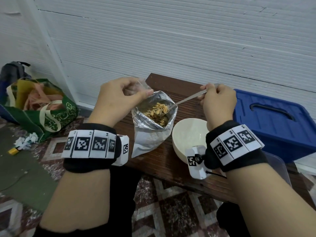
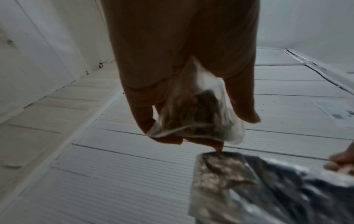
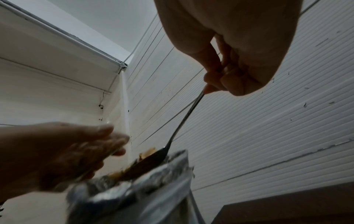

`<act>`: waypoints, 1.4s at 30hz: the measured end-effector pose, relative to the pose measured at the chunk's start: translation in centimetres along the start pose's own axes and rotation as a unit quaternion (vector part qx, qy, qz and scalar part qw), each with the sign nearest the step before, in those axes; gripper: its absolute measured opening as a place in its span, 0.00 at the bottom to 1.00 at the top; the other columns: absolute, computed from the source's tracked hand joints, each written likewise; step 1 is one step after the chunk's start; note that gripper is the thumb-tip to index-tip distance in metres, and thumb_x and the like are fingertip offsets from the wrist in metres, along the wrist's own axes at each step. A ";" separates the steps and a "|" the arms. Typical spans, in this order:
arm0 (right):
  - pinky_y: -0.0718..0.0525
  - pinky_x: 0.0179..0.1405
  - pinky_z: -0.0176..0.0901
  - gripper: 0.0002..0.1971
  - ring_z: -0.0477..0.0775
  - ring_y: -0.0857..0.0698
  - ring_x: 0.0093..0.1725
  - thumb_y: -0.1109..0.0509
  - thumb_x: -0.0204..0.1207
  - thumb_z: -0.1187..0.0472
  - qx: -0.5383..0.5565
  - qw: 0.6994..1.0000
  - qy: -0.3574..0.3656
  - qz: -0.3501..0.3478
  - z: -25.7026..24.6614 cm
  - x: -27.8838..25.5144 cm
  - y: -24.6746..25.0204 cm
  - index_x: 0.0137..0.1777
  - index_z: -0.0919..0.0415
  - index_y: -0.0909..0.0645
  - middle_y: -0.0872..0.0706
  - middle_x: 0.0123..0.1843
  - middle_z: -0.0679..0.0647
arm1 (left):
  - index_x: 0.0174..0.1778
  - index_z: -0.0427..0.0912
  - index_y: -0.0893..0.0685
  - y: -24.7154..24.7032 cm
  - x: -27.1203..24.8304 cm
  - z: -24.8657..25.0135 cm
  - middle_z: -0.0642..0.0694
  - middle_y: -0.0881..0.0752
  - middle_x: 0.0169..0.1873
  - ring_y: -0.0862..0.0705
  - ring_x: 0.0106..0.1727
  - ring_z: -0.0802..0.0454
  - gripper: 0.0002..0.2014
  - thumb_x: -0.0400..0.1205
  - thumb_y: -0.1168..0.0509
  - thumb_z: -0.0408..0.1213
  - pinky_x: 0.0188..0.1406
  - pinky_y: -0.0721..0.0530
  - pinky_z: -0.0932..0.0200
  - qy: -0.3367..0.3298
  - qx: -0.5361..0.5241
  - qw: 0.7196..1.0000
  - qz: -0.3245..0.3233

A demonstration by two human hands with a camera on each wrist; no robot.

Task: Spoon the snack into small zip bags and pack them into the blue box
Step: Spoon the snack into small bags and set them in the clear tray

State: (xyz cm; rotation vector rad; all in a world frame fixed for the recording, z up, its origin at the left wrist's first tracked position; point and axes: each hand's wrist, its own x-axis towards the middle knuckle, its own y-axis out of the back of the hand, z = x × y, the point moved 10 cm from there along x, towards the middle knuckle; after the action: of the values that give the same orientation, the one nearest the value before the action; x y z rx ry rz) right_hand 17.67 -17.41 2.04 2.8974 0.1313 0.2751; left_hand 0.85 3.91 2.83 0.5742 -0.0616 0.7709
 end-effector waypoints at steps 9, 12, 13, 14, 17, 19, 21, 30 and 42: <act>0.17 0.43 0.49 0.17 0.50 0.18 0.33 0.41 0.83 0.61 0.018 0.999 0.036 0.032 -3.1 1.3 1.5 0.33 0.52 0.19 0.17 0.26 0.49 | 0.66 0.53 0.16 -2.1 0.0 0.3 0.62 0.15 0.44 0.19 0.46 0.67 0.30 0.66 0.21 0.51 0.44 0.24 0.71 -0.001 0.077 0.993 -0.091; 0.15 0.45 0.47 0.17 0.47 0.19 0.31 0.40 0.83 0.61 0.015 0.999 0.042 0.017 -3.6 1.3 0.9 0.33 0.52 0.19 0.17 0.26 0.48 | 0.66 0.52 0.16 -2.8 0.0 0.2 0.60 0.15 0.45 0.18 0.47 0.63 0.30 0.67 0.21 0.51 0.48 0.20 0.65 0.003 0.090 0.991 -0.103; 0.14 0.48 0.48 0.17 0.47 0.18 0.32 0.40 0.83 0.61 0.013 0.999 0.042 0.011 -3.7 1.2 0.6 0.33 0.52 0.20 0.17 0.27 0.48 | 0.66 0.51 0.16 -3.0 0.0 0.2 0.59 0.15 0.44 0.18 0.48 0.63 0.30 0.67 0.21 0.51 0.49 0.20 0.64 0.003 0.094 0.990 -0.106; 0.14 0.50 0.49 0.17 0.46 0.18 0.32 0.40 0.83 0.61 0.011 0.999 0.042 0.005 -3.7 1.2 0.3 0.33 0.52 0.20 0.17 0.27 0.48 | 0.66 0.51 0.15 -3.1 0.1 0.2 0.59 0.15 0.44 0.18 0.49 0.62 0.30 0.67 0.20 0.51 0.51 0.20 0.63 0.003 0.096 0.990 -0.108; 0.14 0.51 0.49 0.16 0.45 0.18 0.31 0.40 0.83 0.61 0.007 0.999 0.043 -0.013 -3.9 1.0 -0.6 0.33 0.52 0.20 0.17 0.27 0.48 | 0.63 0.52 0.14 -3.6 0.1 0.4 0.63 0.15 0.43 0.18 0.48 0.64 0.28 0.67 0.20 0.51 0.54 0.17 0.58 0.002 0.097 0.989 -0.112; 0.15 0.50 0.48 0.16 0.44 0.19 0.30 0.40 0.83 0.61 -0.001 0.999 0.046 -0.023 -4.0 0.9 -1.1 0.33 0.52 0.20 0.17 0.28 0.48 | 0.63 0.53 0.14 -4.0 0.1 0.4 0.63 0.15 0.43 0.16 0.45 0.64 0.28 0.66 0.20 0.52 0.55 0.14 0.53 0.006 0.096 0.988 -0.118; 0.15 0.50 0.48 0.17 0.44 0.19 0.30 0.40 0.83 0.61 -0.004 0.998 0.046 -0.033 -4.0 0.7 -1.6 0.33 0.51 0.20 0.16 0.28 0.48 | 0.63 0.53 0.14 -4.3 0.2 0.5 0.63 0.14 0.42 0.16 0.40 0.63 0.28 0.66 0.20 0.53 0.53 0.13 0.50 0.005 0.097 0.988 -0.121; 0.20 0.41 0.41 0.13 0.38 0.21 0.29 0.41 0.85 0.60 0.049 0.985 0.148 -0.072 -6.6 -0.6 -2.4 0.41 0.55 0.18 0.16 0.31 0.47 | 0.53 0.59 0.18 -4.1 0.4 0.5 0.66 0.18 0.39 0.19 0.43 0.71 0.22 0.66 0.21 0.53 0.46 0.17 0.73 -0.004 0.054 0.995 -0.086; 0.23 0.35 0.31 0.12 0.40 0.20 0.31 0.41 0.84 0.60 0.135 0.966 0.212 0.058 -7.6 -0.8 2.7 0.42 0.53 0.19 0.13 0.40 0.56 | 0.47 0.58 0.13 -2.0 0.4 -1.0 0.55 0.10 0.44 0.12 0.48 0.58 0.11 0.71 0.24 0.52 0.40 0.15 0.63 0.054 -0.106 0.993 -0.004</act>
State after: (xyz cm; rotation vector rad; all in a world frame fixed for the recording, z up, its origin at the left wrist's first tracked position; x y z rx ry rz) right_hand 15.56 -18.49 9.81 3.0682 0.0725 0.9688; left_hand 2.37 3.57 1.11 0.3306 -0.0405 0.7746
